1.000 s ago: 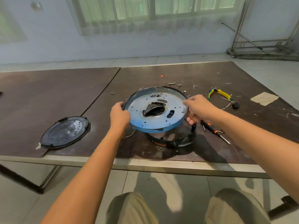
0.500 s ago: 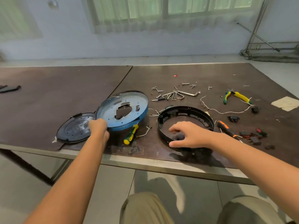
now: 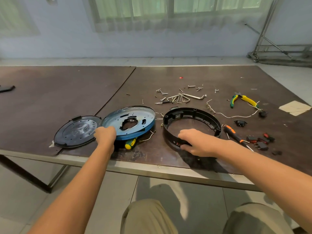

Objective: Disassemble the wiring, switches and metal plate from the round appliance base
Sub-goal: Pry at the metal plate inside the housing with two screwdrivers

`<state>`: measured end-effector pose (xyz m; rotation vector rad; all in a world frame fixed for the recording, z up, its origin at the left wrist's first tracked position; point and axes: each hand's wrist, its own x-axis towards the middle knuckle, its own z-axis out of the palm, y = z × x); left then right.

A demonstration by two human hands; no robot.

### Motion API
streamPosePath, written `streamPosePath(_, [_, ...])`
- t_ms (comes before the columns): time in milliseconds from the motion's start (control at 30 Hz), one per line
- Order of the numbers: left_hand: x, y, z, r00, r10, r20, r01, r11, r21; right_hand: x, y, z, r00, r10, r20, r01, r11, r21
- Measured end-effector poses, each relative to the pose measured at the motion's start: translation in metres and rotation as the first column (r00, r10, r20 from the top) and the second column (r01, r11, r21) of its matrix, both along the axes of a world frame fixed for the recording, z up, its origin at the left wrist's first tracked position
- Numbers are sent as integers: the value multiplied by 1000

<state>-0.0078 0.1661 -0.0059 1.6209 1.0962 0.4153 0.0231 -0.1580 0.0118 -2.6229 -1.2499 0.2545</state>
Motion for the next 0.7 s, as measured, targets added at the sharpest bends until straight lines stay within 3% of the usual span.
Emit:
streamPosePath(167, [-12, -24, 7, 999, -53, 0, 50, 943, 328, 7, -17, 29, 997, -78, 19, 73, 978, 194])
streamPosePath(300, [-9, -58, 13, 961, -275, 29, 195, 747, 636, 12, -33, 48, 989, -148, -15, 146, 947, 285])
streamPosePath(367, [-5, -81, 17, 873, -488, 24, 329, 623, 710, 16, -41, 54, 985, -167, -37, 170, 936, 308])
streamPosePath(467, [-2, -118, 14, 640, -760, -114, 569, 370, 734, 19, -51, 59, 969, -202, -141, 240, 900, 364])
streamPosePath(567, [-2, -149, -5, 459, -826, -328, 736, 146, 661, 19, -61, 63, 941, -216, -260, 317, 829, 460])
streamPosePath(633, [-1, -162, -20, 407, -813, -416, 801, 100, 590, 16, -68, 66, 926, -192, -324, 346, 773, 532])
streamPosePath(700, [2, -169, -28, 421, -797, -433, 817, 126, 562, 12, -71, 70, 914, -158, -374, 364, 730, 579])
